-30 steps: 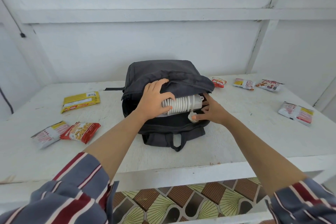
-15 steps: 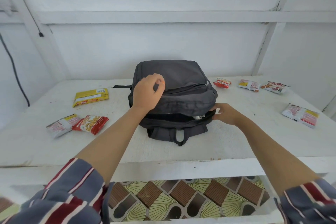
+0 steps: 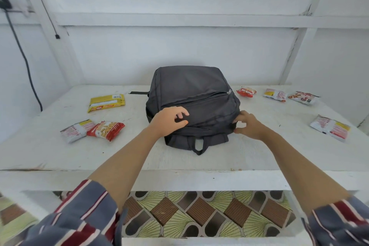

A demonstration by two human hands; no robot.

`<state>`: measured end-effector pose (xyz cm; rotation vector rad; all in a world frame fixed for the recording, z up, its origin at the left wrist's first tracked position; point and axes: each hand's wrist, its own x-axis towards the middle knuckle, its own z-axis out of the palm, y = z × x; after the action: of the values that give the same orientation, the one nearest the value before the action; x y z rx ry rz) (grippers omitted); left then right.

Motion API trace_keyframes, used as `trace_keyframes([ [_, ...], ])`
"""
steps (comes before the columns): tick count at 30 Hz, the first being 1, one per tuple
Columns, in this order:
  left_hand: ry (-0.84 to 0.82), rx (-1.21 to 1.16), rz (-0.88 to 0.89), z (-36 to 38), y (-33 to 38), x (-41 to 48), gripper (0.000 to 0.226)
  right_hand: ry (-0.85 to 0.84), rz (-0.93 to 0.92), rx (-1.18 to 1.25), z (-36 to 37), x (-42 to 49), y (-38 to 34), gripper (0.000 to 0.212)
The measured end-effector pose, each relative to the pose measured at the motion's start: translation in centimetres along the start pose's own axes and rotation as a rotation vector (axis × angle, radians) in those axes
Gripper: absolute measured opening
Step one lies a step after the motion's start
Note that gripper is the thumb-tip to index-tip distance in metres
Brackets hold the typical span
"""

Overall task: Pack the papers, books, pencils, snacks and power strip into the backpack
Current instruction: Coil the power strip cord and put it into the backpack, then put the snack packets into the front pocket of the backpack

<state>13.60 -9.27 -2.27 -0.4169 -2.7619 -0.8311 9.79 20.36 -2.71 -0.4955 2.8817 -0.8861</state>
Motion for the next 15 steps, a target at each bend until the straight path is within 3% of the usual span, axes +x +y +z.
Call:
trace_keyframes([
  [4, 0.130, -0.125, 0.015, -0.4, 0.0, -0.3, 0.013, 0.120, -0.006, 0.215, -1.0, -1.4, -0.4, 0.024],
  [10, 0.234, -0.015, 0.043, -2.5, -1.3, -0.9, 0.013, 0.406, 0.042, 0.135, -3.1, -0.7, -1.7, 0.021],
  [15, 0.278, 0.118, -0.081, -4.6, -3.2, -1.8, 0.016, 0.317, -0.084, 0.176, -3.1, 1.1, -6.0, 0.029],
])
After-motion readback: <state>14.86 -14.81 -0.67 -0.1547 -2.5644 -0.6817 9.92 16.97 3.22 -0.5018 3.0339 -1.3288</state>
